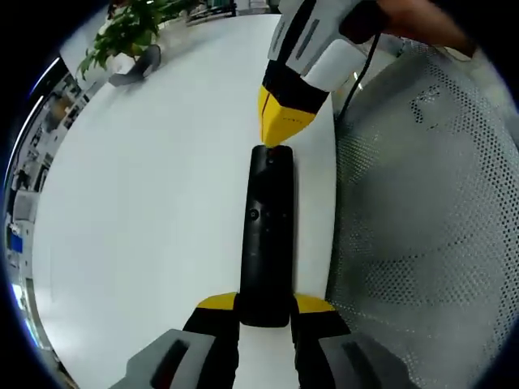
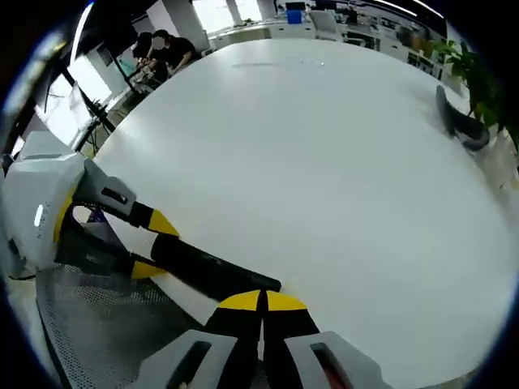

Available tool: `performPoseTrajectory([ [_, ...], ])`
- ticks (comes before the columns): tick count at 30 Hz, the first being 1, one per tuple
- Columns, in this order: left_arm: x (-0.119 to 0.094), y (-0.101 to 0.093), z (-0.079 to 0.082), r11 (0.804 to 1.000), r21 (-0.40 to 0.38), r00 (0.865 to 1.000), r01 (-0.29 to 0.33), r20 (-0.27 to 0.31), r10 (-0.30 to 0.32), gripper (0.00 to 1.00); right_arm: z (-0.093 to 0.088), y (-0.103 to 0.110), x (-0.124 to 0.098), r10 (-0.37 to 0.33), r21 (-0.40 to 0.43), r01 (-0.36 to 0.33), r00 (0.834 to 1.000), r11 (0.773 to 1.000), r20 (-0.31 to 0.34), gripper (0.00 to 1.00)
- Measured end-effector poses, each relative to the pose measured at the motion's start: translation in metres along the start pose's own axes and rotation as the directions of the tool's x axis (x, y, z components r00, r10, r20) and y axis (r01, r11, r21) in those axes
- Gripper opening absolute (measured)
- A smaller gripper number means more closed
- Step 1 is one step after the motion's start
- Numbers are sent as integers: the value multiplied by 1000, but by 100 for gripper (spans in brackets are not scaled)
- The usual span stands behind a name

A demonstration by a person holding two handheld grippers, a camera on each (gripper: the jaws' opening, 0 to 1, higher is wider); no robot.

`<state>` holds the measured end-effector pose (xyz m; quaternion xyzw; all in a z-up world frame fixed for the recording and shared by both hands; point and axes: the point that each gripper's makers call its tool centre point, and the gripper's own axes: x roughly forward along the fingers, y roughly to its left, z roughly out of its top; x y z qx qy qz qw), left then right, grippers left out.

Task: Press the specified remote control buttons in sequence, fully releasing each button before pressing the next.

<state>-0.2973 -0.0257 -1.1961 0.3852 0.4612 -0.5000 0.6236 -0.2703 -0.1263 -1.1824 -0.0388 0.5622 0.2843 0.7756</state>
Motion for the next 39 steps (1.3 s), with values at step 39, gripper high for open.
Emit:
performPoseTrajectory([
  [39,-4,-9,8,976,-213,883,-34,451,129,27,-10,2,-4,18,45,-22,995,999,93,0],
])
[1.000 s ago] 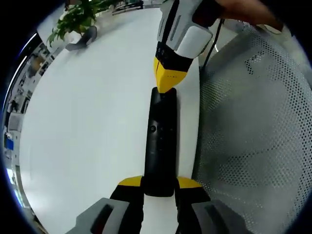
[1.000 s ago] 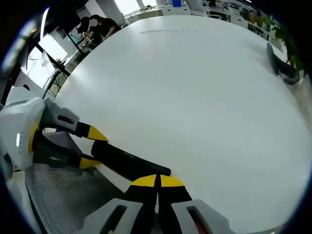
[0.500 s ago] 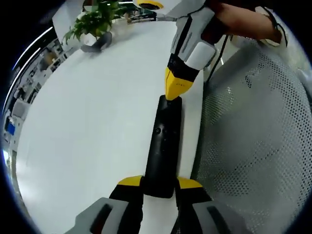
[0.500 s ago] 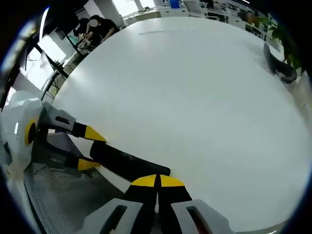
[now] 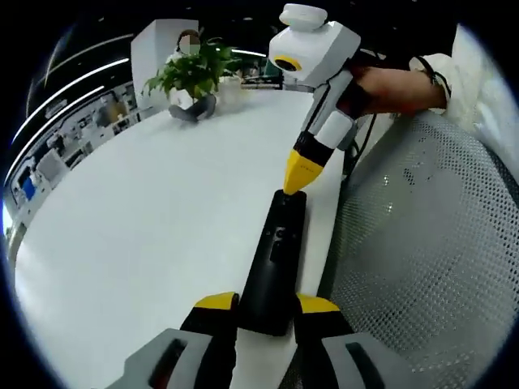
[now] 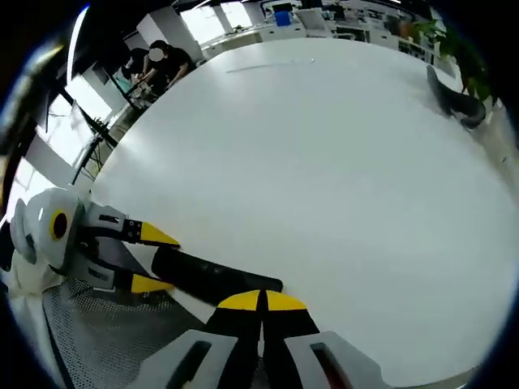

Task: Press the specified remote control buttons in sequence, fully releasing each button before pressing the next.

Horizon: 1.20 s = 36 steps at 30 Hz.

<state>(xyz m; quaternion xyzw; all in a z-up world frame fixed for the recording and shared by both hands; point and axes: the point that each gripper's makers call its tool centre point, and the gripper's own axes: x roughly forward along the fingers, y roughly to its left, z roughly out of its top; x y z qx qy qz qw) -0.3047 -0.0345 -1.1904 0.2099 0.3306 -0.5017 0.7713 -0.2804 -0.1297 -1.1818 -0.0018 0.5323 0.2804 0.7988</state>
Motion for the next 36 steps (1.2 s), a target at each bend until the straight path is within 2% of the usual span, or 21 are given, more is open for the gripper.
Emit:
performPoseTrajectory([
  [4,0,0,1,1000,10,1000,8,13,-8,26,2,-1,1,-2,3,2,1000,1000,-11,0],
  [11,1,0,1,1000,18,1000,13,12,-13,26,3,-4,1,68,160,-69,998,985,15,0],
  [15,1,0,1,1000,18,1000,14,11,-14,26,4,-4,0,90,213,-92,996,973,21,0],
  [19,1,0,1,1000,20,1000,15,11,-15,26,5,-3,0,92,216,-94,996,972,22,0],
  [23,2,-1,3,999,28,1000,18,15,-19,25,9,-3,0,76,183,-81,997,980,32,0],
  [27,3,-2,3,999,31,1000,22,16,-23,25,9,0,0,117,209,-122,992,970,38,0],
  [33,3,-3,4,999,39,999,30,18,-31,24,16,1,0,137,226,-151,988,962,76,0],
  [36,3,-5,4,998,49,999,38,20,-39,24,15,3,1,153,241,-166,986,956,72,0],
])
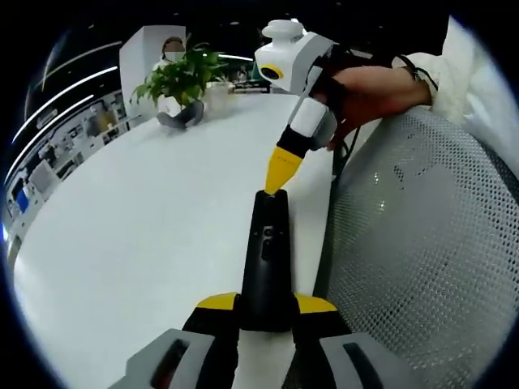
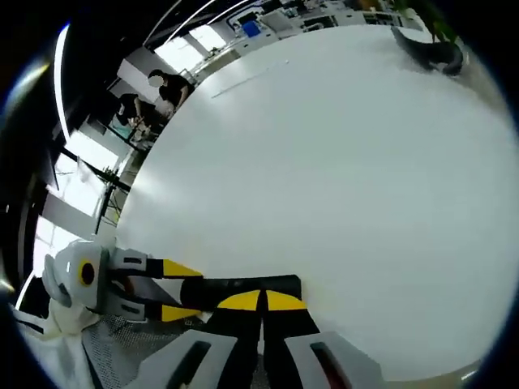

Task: Press the specified remote control buttons in sequence, fully releasing each button before pressing the next.

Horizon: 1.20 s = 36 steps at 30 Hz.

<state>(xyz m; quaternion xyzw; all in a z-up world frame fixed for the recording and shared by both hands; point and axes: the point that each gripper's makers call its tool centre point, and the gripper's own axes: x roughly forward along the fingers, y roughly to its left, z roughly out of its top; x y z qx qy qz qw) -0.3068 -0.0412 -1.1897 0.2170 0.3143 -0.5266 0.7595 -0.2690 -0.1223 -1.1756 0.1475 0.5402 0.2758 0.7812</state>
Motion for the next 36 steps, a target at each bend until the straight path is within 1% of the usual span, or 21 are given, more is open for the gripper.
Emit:
performPoseTrajectory([
  [3,0,-2,1,1000,10,1000,10,4,-10,24,1,-2,1,-7,-5,7,1000,1000,4,0],
  [6,0,-3,0,1000,10,1000,12,3,-12,24,-6,-4,4,-10,8,10,999,1000,-37,0],
  [7,-1,-3,0,1000,8,1000,13,3,-13,24,-3,-3,4,-3,15,3,1000,1000,-19,0],
  [8,0,-3,0,1000,5,1000,13,4,-13,24,-4,-5,2,-5,25,5,1000,1000,-25,0],
  [11,-1,-3,0,1000,2,1000,13,6,-13,25,-4,-6,3,4,59,-3,1000,998,-17,0],
  [14,0,-3,0,1000,0,1000,13,9,-13,25,-4,-6,3,9,69,-8,1000,998,-16,0],
  [19,0,-3,0,1000,-2,1000,13,10,-13,25,-5,-6,3,3,47,-2,1000,999,-11,0],
  [25,0,-3,0,1000,-4,1000,14,10,-14,25,-6,-5,3,10,62,-10,1000,998,-7,0],
  [27,0,-3,0,1000,-4,1000,14,11,-14,25,-6,-3,3,3,33,-3,1000,999,-18,0],
  [30,0,-3,0,1000,-1,1000,14,10,-14,25,-6,-3,3,-2,16,2,1000,1000,-20,0],
  [31,1,-3,0,1000,1,1000,14,9,-14,25,-6,-4,4,1,22,-1,1000,1000,-20,0],
  [33,1,-3,0,1000,6,1000,16,8,-16,25,-5,-6,4,18,67,-17,1000,998,-17,0],
  [36,1,-3,0,1000,9,1000,16,8,-16,24,-5,-5,3,27,80,-26,999,996,-17,0],
])
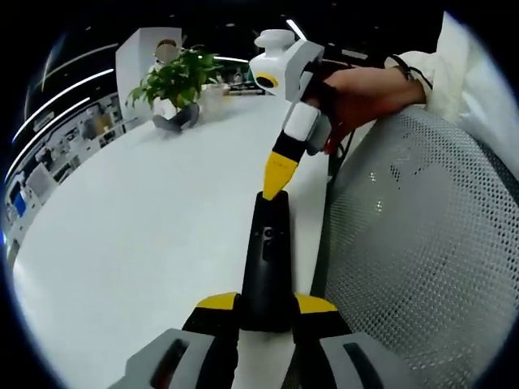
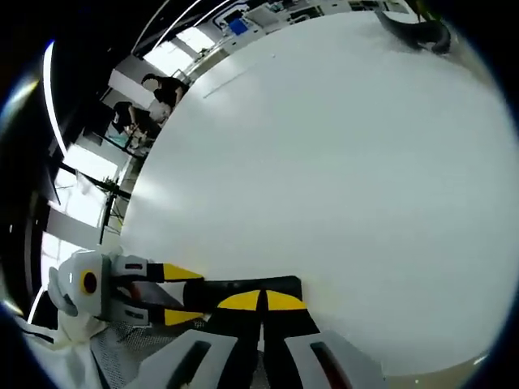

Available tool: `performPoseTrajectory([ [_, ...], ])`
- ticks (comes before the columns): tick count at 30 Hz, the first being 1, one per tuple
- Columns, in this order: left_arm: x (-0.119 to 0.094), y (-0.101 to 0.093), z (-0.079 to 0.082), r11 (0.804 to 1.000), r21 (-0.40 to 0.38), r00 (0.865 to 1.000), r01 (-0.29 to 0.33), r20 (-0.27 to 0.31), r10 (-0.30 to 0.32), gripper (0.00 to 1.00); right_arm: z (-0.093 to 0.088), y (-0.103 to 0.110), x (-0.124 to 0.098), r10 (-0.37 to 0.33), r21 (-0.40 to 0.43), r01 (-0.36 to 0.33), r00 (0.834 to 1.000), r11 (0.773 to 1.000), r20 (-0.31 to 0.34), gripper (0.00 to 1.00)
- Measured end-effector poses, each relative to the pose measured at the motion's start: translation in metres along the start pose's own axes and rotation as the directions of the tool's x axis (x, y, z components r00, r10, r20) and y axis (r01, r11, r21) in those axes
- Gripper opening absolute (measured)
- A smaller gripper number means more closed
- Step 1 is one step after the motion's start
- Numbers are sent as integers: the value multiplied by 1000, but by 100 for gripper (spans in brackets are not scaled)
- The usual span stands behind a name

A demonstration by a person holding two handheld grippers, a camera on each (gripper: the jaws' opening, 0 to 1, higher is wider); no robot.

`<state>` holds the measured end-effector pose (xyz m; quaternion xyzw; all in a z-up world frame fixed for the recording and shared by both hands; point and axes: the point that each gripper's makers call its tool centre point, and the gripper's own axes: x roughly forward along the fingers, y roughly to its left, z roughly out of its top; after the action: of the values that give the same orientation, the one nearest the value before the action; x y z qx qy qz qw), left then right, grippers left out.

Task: Press the specified remote control buttons in sequence, fully releasing each button before pressing the next.

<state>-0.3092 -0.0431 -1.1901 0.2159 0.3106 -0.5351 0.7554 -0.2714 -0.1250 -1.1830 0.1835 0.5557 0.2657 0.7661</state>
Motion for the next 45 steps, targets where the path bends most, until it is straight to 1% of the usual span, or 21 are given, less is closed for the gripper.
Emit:
performPoseTrajectory([
  [4,1,0,0,1000,1,1000,1,2,-1,24,-4,10,2,28,-18,-29,999,999,-25,0],
  [6,1,0,1,1000,-1,1000,2,2,-2,24,-8,8,3,0,-57,-3,999,998,-46,0],
  [7,1,0,1,1000,-1,1000,2,2,-2,24,-7,10,2,7,-53,-9,999,999,-37,0],
  [10,1,0,1,1000,-3,1000,2,3,-1,25,-7,11,3,-1,-62,-1,999,998,-37,0],
  [18,2,0,1,1000,-4,1000,3,6,-3,25,-7,9,4,-35,-117,31,999,993,-35,0],
  [31,1,0,1,1000,-3,1000,3,10,-3,25,-8,11,2,-52,-149,47,998,988,-34,0],
  [42,2,0,1,1000,0,1000,4,9,-4,25,-8,10,1,-56,-143,50,998,988,-37,0],
  [45,1,0,1,1000,0,1000,4,7,-4,25,-8,10,0,-43,-119,38,998,992,-37,0],
])
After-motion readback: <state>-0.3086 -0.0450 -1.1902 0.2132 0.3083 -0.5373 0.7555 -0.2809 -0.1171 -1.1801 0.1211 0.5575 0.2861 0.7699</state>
